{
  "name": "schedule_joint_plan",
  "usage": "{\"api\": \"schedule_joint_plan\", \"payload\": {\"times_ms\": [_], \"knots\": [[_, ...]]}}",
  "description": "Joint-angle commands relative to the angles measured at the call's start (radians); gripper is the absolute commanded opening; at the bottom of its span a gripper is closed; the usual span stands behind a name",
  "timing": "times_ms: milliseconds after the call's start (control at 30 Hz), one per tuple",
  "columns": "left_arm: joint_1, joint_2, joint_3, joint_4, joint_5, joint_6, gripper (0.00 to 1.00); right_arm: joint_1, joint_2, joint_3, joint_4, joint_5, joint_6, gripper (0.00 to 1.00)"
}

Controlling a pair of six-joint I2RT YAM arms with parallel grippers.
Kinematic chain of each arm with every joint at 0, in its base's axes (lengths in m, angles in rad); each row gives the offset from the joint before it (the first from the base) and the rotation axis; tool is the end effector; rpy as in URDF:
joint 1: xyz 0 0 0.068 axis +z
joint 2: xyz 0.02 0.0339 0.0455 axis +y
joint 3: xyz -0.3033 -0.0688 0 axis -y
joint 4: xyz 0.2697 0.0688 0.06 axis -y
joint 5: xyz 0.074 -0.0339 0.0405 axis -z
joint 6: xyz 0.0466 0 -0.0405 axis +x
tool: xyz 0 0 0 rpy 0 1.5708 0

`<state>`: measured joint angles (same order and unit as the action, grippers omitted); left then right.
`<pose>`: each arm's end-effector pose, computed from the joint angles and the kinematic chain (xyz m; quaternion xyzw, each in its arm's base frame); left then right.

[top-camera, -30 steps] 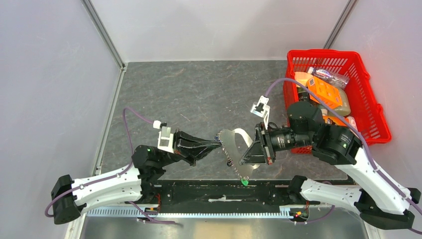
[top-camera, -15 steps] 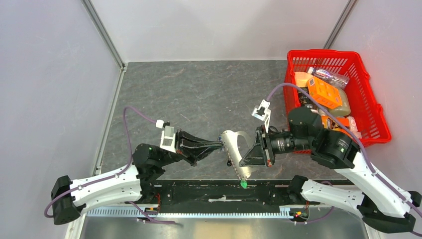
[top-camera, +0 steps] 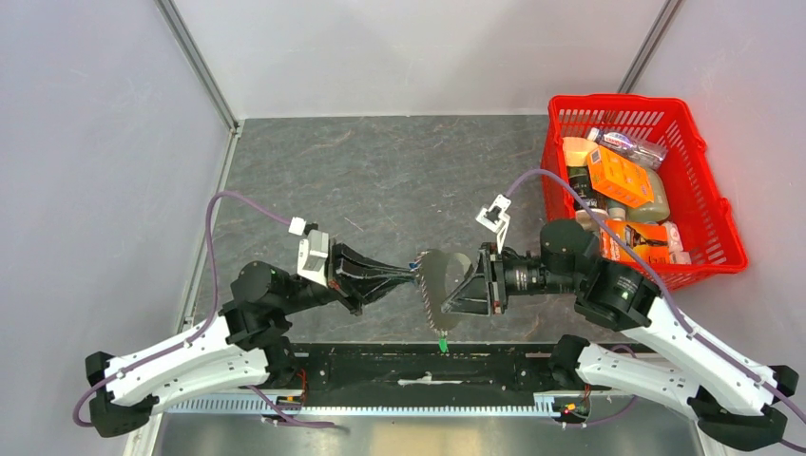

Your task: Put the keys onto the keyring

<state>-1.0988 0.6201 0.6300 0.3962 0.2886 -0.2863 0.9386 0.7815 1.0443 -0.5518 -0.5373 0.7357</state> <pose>0.0570 -0.1408 0.3993 0.3254 0.4525 -0.5886 0.5856 0.0746 0.1422 0.4226 -0.2362 0.7528 0.5706 0.2280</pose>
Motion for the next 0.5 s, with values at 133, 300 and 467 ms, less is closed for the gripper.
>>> {"api": "schedule_joint_plan", "payload": {"times_ms": [133, 300, 467], "knots": [[0.003, 0.018, 0.123, -0.182, -0.016, 0.039, 0.02, 0.0, -0.015, -0.052, 0.104, 0.133, 0.012, 0.49], [0.003, 0.03, 0.171, -0.277, -0.02, 0.067, 0.02, 0.001, -0.014, 0.006, -0.037, 0.222, -0.112, 0.61], [0.003, 0.067, 0.227, -0.389, -0.01, 0.12, 0.02, 0.0, -0.039, 0.06, -0.157, 0.385, -0.245, 0.71]]}}
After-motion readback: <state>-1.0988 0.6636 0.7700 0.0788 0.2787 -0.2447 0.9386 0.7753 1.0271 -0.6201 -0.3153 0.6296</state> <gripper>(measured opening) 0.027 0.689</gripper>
